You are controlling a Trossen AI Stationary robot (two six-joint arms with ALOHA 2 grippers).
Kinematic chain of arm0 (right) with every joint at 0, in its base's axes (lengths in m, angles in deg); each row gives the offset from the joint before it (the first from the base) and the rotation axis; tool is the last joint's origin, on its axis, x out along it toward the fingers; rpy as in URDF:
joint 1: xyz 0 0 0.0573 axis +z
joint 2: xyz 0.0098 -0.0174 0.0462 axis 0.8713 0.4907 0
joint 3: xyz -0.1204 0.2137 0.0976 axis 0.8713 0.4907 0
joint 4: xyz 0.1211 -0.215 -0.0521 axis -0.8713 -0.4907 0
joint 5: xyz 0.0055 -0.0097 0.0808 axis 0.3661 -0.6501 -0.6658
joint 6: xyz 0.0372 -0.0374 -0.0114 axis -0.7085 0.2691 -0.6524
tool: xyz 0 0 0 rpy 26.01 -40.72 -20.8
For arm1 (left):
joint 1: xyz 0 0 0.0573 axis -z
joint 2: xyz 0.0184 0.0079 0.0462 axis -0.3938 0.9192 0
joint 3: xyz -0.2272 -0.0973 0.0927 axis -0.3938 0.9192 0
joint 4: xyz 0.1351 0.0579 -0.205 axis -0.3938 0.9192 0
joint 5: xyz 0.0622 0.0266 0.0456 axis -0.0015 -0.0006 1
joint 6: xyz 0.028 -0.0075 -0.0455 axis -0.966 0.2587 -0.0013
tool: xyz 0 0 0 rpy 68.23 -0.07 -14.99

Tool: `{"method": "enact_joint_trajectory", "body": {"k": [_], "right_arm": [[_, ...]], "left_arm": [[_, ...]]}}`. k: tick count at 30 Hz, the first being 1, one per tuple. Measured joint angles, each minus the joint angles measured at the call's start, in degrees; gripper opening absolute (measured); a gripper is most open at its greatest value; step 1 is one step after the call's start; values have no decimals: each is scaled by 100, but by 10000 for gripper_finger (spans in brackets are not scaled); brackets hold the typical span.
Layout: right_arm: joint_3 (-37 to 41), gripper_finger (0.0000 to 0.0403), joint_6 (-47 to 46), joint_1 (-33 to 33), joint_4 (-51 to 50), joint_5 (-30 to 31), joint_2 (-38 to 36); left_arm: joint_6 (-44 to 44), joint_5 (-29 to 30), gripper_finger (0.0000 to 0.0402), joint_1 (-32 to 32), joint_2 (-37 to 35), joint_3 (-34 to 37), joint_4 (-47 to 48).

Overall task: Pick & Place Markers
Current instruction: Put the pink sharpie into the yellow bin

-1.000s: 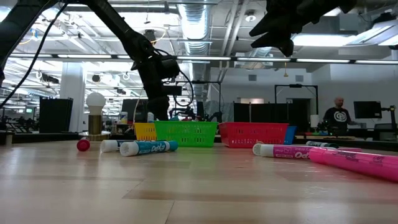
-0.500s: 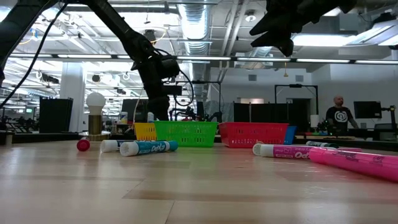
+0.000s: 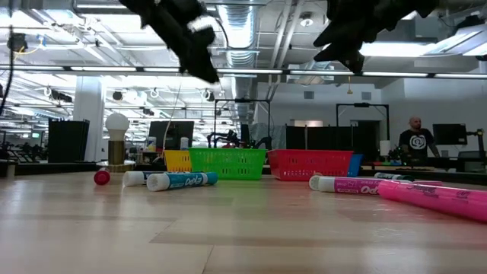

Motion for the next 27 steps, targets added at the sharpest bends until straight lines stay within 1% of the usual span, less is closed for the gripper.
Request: {"method": "enact_joint_trajectory", "body": {"k": [3, 6, 10, 14, 18, 22, 25, 27], "right_arm": [[0, 138, -90, 159, 50, -371, 0], [0, 135, -94, 512, 41, -655, 0], [0, 132, -95, 1168, 38, -663, 7], [0, 133, -96, 1804, 39, -663, 9], [0, 132, -550, 2235, 41, -644, 9], [0, 134, -1266, 2578, 43, -575, 9], [0, 134, -1737, 2920, 57, -232, 37], [0, 134, -2118, 3152, 79, 28, 100]], "left_arm": [[739, -26, 137, 199, -539, 181, 7], [1520, -28, 135, 458, -1048, 447, -13], [2386, -30, 132, 916, -1661, 883, -45], [2991, -19, 132, 1474, -2207, 1368, -237], [3337, 52, 131, 2063, -2636, 1894, -755], [3563, 504, 131, 2543, -2940, 2339, -1097], [3578, 818, 127, 2730, -3129, 2593, -1134], [3576, 896, 124, 2752, -3236, 2733, -1138]]}}
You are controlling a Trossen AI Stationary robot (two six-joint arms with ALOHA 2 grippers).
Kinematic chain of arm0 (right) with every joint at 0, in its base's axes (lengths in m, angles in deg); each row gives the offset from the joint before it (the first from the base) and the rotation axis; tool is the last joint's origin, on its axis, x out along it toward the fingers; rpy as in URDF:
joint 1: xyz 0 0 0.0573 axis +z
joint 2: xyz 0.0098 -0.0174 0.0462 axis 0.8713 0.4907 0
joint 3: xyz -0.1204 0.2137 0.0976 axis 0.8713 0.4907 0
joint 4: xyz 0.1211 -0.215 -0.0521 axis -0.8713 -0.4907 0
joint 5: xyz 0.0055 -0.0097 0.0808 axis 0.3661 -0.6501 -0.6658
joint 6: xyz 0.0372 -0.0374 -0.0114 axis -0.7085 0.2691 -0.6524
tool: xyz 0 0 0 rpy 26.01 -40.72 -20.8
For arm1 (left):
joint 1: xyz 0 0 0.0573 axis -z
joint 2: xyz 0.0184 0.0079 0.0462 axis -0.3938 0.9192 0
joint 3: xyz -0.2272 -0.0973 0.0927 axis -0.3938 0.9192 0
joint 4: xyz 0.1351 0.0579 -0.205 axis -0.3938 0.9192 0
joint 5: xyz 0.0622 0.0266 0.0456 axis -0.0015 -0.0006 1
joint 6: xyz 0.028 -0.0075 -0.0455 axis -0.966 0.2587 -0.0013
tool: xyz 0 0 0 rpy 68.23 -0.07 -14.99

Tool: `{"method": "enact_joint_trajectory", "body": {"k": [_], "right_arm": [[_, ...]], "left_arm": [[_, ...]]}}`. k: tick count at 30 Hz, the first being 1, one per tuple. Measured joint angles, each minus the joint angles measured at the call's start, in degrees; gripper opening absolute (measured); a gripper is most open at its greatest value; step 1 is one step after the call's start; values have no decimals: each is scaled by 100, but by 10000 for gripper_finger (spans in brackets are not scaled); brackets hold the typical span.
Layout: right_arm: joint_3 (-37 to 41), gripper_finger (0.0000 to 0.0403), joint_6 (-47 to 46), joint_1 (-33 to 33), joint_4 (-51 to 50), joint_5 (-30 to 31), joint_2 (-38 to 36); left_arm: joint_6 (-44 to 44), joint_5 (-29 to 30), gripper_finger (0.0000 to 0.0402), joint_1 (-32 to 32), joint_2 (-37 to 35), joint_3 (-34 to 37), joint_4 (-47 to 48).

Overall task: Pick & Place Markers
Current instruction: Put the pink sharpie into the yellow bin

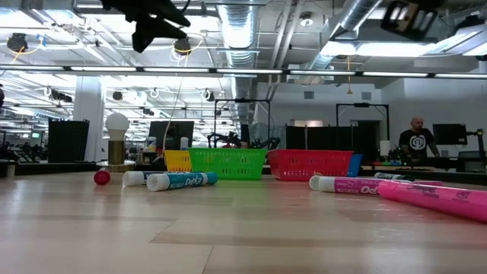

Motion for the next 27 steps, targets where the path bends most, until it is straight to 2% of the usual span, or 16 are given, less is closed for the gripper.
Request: {"method": "enact_joint_trajectory", "body": {"k": [5, 13, 21, 27], "right_arm": [[0, 134, -1296, 423, 54, 399, 335], [-66, 134, -3308, 676, 809, 503, 1304], [-542, 134, -5780, 909, 784, 1361, 2109], [-960, 133, -6667, 1170, 85, 2091, 2517]], "left_arm": [[-80, 26, 120, -90, -243, 284, -48], [-218, -181, 120, -103, -666, 680, -40], [-350, -279, 118, -94, -1106, 1070, -33], [-369, -279, 118, -96, -1269, 1272, -39]]}}
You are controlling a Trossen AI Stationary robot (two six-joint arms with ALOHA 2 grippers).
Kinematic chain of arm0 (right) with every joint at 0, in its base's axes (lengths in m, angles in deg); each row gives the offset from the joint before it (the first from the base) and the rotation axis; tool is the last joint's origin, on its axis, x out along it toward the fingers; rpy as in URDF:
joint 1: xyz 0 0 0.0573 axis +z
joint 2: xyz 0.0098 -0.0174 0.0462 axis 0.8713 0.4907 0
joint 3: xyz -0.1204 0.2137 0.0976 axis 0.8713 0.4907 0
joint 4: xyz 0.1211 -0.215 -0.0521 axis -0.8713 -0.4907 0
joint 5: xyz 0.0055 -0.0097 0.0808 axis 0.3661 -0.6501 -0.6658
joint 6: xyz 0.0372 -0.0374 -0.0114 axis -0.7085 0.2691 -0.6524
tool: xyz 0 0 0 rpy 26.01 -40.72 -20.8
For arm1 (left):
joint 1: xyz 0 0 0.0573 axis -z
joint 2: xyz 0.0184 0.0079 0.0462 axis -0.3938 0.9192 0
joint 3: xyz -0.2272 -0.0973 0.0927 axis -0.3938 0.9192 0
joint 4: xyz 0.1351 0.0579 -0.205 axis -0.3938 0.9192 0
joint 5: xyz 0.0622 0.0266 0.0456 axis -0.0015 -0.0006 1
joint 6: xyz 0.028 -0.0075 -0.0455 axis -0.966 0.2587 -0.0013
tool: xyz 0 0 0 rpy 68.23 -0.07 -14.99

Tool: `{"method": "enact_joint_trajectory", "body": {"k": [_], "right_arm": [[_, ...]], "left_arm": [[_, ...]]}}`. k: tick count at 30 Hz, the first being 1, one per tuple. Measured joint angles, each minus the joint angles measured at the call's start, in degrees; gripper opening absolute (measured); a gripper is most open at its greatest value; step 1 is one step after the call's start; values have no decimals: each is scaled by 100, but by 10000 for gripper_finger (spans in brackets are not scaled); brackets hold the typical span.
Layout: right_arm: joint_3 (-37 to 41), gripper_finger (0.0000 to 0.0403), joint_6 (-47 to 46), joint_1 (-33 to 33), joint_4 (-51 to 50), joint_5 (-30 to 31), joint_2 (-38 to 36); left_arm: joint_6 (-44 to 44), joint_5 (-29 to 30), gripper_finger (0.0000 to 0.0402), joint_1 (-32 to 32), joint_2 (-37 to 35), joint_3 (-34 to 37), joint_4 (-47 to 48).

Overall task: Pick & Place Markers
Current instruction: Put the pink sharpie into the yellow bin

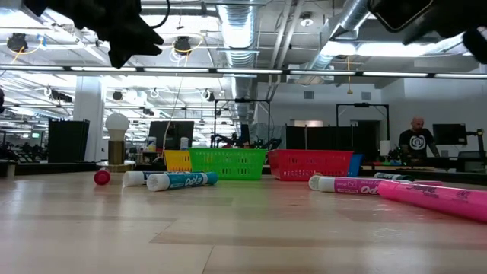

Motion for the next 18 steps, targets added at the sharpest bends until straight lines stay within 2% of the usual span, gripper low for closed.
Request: {"method": "enact_joint_trajectory", "body": {"k": [9, 15, 18], "right_arm": [[-1264, 133, -263, 75, -2065, 97, 782], [-1819, 134, -343, -1, -2701, 86, 1433], [-1904, 133, -501, 1, -2907, -193, 1681]], "left_arm": [[-467, 0, 118, 0, -2, 34, -10], [-1020, -277, 115, 0, -66, 34, -27], [-1151, -362, 115, -2, -113, 32, -21]]}}
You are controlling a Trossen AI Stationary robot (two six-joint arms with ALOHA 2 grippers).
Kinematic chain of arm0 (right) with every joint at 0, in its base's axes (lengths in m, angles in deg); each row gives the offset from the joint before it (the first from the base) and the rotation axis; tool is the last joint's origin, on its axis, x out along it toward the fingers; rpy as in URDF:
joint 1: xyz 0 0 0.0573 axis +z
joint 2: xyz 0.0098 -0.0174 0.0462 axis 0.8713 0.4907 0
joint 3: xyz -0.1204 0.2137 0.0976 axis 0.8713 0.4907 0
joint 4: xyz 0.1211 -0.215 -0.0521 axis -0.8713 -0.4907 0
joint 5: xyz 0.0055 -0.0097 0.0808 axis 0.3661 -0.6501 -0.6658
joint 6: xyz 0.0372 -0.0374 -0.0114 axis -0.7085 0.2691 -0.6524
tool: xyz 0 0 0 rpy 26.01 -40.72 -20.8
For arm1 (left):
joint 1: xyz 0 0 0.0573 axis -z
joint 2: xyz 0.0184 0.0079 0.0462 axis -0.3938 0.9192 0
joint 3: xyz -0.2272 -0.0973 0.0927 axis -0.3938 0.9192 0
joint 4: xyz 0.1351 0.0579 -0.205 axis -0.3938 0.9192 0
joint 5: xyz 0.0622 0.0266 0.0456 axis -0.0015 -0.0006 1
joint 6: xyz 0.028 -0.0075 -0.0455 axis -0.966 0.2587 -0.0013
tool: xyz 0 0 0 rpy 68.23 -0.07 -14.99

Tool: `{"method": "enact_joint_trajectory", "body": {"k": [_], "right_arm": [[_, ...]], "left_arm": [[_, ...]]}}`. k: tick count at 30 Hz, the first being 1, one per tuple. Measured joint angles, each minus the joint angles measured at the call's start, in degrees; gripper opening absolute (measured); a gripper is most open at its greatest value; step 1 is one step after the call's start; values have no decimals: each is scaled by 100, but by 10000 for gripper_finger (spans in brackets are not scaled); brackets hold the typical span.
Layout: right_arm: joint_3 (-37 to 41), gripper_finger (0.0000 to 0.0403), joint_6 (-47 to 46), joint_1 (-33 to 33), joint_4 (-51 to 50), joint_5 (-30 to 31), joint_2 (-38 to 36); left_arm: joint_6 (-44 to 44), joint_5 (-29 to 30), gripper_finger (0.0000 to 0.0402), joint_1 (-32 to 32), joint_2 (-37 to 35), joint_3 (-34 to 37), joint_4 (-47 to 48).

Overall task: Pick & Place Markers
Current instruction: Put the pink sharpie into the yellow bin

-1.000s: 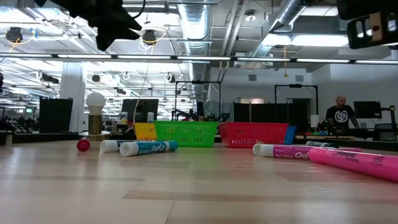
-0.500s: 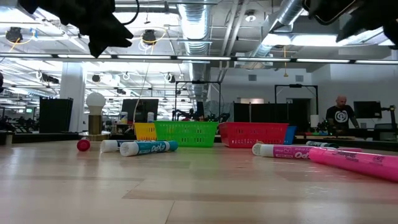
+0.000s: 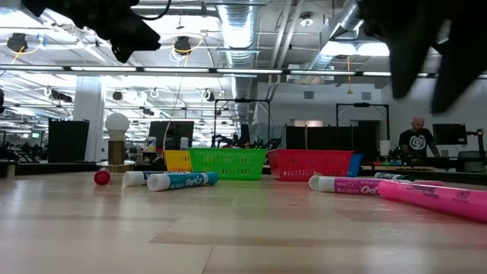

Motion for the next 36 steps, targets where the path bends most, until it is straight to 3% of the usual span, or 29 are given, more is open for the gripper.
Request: {"method": "enact_joint_trajectory", "body": {"k": [6, 21, 36], "right_arm": [[-5, 134, -353, 14, -61, -160, 248], [-8, 133, -322, -140, -457, -162, 264], [-3, 134, -258, -189, -273, -320, 833]], "left_arm": [[-9, -3, 111, 0, -155, -3, -17], [-48, -171, 111, 2, -208, -9, 16], [-158, -174, 111, 0, -213, -9, 5]]}}
